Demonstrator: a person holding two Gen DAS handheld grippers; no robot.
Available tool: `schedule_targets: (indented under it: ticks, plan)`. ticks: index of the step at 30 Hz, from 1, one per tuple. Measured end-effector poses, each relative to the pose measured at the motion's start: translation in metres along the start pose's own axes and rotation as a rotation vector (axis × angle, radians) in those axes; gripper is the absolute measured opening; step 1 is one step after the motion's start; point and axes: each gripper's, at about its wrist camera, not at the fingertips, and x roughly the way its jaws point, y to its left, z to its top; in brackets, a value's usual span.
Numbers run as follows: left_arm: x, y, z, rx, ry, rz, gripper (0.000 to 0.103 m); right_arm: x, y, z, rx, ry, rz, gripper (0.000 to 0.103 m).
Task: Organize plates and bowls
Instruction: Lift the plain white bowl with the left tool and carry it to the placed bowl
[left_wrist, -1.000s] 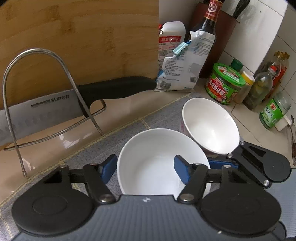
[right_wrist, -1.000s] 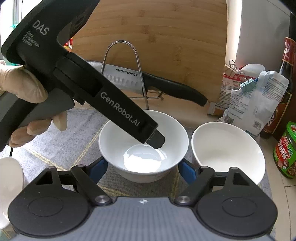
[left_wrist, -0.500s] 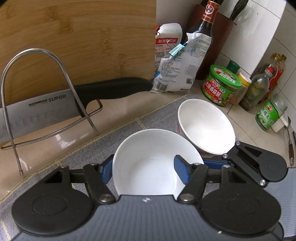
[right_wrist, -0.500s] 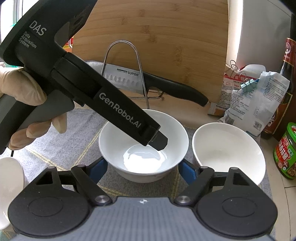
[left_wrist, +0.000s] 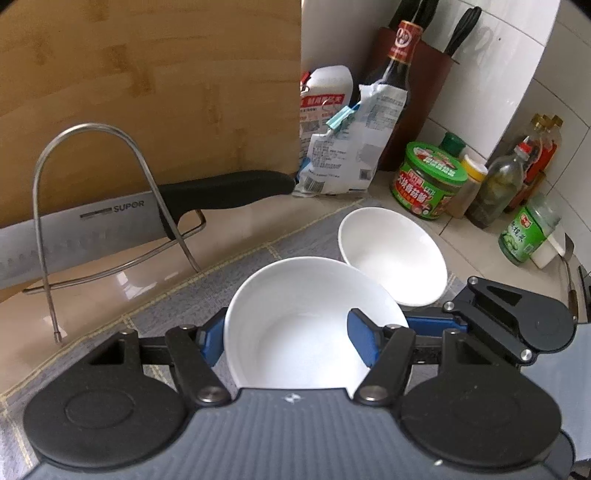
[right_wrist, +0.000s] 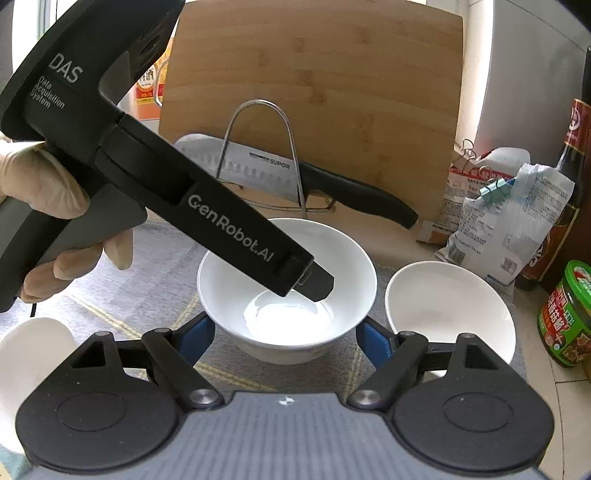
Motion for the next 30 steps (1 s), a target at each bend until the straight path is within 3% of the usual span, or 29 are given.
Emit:
schedule_targets:
  ticks: [18,30]
  plan:
    - [-0.061,-0.017,-0.033,-0.045,-0.066,0.033,0.067,-0.039,0.033,-0.002,-0.056,-0.004,0.076,0.087]
    - [-0.108,-0.022,-0.067,-0.095,-0.109,0.096,0.067,-0.064,0.068,-0.002,-0.132,-0.013,0.142,0.087]
